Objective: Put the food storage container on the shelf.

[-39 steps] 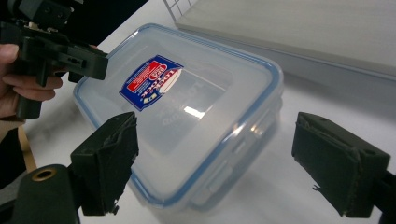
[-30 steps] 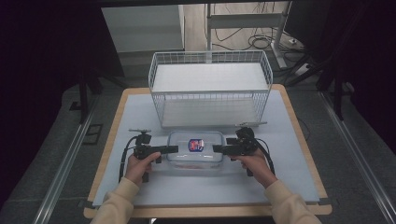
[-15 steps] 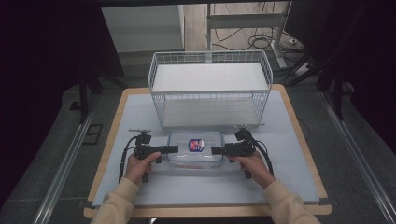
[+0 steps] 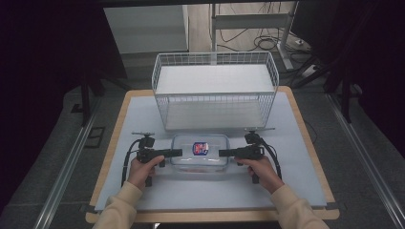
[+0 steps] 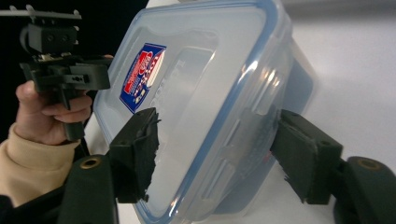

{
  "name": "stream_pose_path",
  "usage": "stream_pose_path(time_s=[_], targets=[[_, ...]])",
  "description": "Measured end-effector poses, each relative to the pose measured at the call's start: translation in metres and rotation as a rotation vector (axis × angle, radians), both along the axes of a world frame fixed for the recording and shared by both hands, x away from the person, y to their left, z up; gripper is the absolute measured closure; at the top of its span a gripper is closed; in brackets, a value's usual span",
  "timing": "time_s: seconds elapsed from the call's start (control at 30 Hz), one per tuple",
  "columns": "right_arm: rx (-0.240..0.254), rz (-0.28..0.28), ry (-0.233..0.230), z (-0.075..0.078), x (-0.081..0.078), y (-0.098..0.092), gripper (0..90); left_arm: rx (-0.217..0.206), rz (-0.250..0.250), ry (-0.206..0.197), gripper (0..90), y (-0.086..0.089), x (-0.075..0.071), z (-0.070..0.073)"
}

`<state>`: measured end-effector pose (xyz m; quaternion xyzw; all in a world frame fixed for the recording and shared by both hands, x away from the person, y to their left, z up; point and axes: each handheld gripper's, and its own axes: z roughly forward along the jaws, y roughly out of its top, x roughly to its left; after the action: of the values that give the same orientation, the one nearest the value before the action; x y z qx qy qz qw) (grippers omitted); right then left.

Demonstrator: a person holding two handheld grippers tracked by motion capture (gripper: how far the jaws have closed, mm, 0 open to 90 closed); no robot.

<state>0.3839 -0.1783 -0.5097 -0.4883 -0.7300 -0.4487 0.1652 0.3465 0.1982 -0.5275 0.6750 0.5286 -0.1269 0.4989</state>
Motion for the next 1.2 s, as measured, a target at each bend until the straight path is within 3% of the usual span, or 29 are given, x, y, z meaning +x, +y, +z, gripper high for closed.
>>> stream_pose_path(time_s=[0.3, 0.7, 0.87, 1.2], targets=[[0.027, -0.002, -0.003, 0.003, -0.003, -0.004, 41.9, 0.002, 0.014, -0.030, 35.0, 0.001, -0.009, 0.003], [-0.004, 0.009, -0.084, 0.011, -0.015, -0.003, 45.8, 0.025, 0.044, -0.097, 39.0, -0.001, -0.029, 0.009], [0.008, 0.008, -0.130, 0.013, -0.030, -0.006, 49.1, 0.061, 0.041, -0.150, 41.2, -0.003, -0.042, 0.014], [-0.003, 0.010, -0.184, 0.015, -0.040, -0.006, 49.6, 0.082, 0.050, -0.194, 41.5, -0.006, -0.051, 0.015]])
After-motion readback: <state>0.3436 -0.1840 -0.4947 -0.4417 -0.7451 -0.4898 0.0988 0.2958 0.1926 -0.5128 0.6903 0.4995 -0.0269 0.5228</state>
